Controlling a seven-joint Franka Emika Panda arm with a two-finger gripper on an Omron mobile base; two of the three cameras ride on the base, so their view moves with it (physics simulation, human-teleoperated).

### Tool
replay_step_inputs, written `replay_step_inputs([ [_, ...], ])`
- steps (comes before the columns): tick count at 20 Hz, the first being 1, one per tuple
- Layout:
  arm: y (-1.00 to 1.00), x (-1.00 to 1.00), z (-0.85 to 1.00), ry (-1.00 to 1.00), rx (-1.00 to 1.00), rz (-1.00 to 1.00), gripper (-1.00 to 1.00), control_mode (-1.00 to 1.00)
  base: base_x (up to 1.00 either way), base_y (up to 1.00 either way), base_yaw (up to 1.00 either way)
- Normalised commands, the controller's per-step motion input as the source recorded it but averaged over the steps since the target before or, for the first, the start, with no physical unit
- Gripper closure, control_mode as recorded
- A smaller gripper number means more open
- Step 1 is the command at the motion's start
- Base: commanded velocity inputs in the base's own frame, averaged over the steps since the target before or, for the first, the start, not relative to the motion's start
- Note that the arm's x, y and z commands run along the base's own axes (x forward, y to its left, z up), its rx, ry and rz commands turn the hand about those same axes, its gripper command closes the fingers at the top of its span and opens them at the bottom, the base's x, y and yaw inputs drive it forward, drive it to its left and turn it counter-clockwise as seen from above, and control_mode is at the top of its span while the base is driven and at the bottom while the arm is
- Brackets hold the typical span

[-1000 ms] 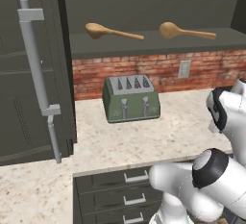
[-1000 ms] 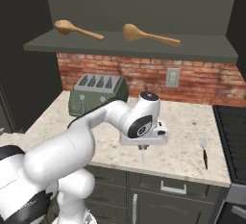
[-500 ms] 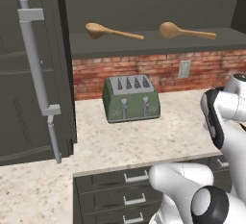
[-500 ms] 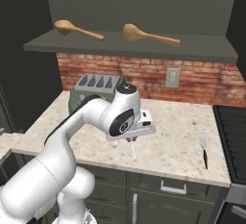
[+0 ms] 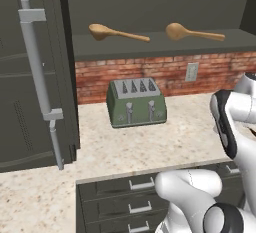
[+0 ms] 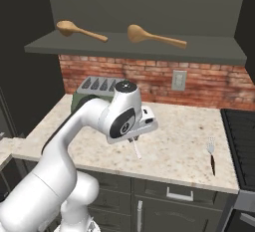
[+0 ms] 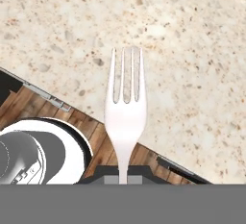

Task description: Organize the utensils by type. Pick up the wooden spoons from the counter and place them in the open cabinet. Then pick up the metallic utensils from the counter and place them in the open drawer.

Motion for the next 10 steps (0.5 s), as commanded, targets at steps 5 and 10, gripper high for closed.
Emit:
replay_step_inputs([
  [5, 0.03, 0.0, 0.01, -0.02, 0.0, 0.03, 1.0, -1.0, 0.0, 0.0, 0.0],
  [10, 0.0, 0.01, 0.0, 0.0, 0.0, 0.0, 1.0, -1.0, 0.0, 0.0, 0.0],
])
